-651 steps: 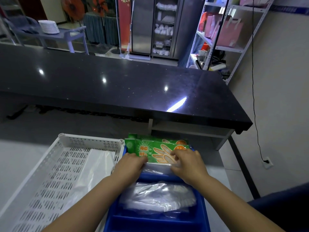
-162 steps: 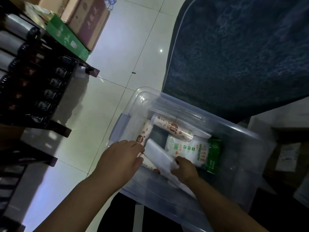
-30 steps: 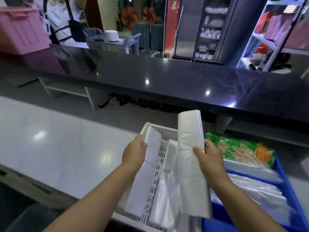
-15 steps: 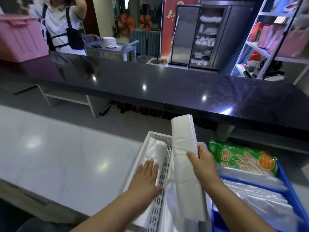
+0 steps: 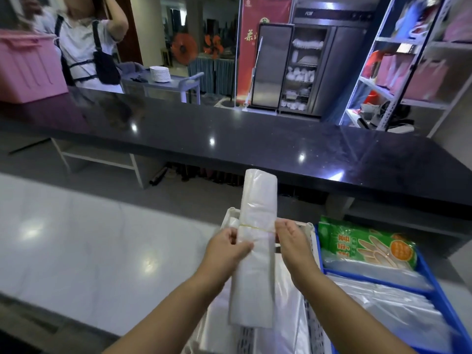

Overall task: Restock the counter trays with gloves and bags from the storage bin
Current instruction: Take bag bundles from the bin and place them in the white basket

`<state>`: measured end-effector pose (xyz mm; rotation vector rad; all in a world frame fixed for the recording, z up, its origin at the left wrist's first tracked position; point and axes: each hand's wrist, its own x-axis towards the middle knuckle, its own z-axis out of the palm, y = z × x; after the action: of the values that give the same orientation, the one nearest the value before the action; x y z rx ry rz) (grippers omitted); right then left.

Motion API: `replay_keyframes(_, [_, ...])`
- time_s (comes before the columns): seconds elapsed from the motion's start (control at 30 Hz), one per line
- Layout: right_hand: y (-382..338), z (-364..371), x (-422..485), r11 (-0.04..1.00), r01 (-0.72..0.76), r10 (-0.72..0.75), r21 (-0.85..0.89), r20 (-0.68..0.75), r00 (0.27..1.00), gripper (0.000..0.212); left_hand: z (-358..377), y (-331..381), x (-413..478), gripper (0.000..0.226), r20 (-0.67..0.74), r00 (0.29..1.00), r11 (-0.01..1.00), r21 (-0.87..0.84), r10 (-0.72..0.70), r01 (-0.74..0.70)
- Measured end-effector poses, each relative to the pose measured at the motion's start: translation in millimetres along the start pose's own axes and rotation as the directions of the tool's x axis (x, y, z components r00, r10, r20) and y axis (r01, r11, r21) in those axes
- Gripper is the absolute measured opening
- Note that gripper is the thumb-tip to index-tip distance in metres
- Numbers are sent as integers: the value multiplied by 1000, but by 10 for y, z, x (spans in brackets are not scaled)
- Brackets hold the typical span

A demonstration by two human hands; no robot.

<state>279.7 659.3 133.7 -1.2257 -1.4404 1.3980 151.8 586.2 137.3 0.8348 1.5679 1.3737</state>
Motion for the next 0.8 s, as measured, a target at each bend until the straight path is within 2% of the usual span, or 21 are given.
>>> replay_keyframes(0.03, [63,-17,3,986,-6,4,-166,-9,1000,24,-81,13,16,12,-44,999,998,63,29,-26])
replay_keyframes(0.07, [156,-40,-5,908,1,0,-418,4,1000,24,-165,15,37,10,-86,995,989,142,56,-43])
replay_keyframes(0.1, [267,-53,-33,745,21,12,-667,46,999,22,-252,6,59,10,-120,990,975,217,78,-50])
replay_keyframes(0.13, [375,-44,-79,554,60,39,-830,98,994,24,-333,-3,79,12,-142,986,962,269,89,-49])
replay_keyframes(0.17, [482,-20,-132,410,102,67,-906,141,988,31,-405,-15,88,13,-153,984,953,299,92,-42])
replay_keyframes(0.2, [575,19,-186,322,132,91,-937,169,981,40,-463,-31,92,14,-158,983,949,312,89,-36])
replay_keyframes(0.23, [639,57,-233,278,139,105,-950,174,979,48,-508,-48,90,13,-160,983,948,317,85,-31])
replay_keyframes(0.3, [699,107,-261,248,119,126,-961,154,980,60,-565,-87,86,13,-163,983,943,333,84,-26])
replay_keyframes(0.43, [608,140,-201,280,14,226,-960,80,971,54,-591,-155,98,12,-167,982,927,376,82,-14])
replay_keyframes(0.5, [568,149,-176,238,7,257,-971,70,964,60,-580,-179,100,13,-159,984,923,384,76,-9])
replay_keyframes(0.6, [539,182,-163,188,9,253,-982,58,966,79,-567,-203,96,13,-142,987,907,421,79,-12])
replay_keyframes(0.7, [491,168,-137,206,19,228,-978,67,971,93,-553,-222,78,12,-113,989,865,500,94,-25])
replay_keyframes(0.8, [428,43,-113,238,41,198,-970,90,976,95,-497,-259,51,19,-43,989,780,620,143,-86])
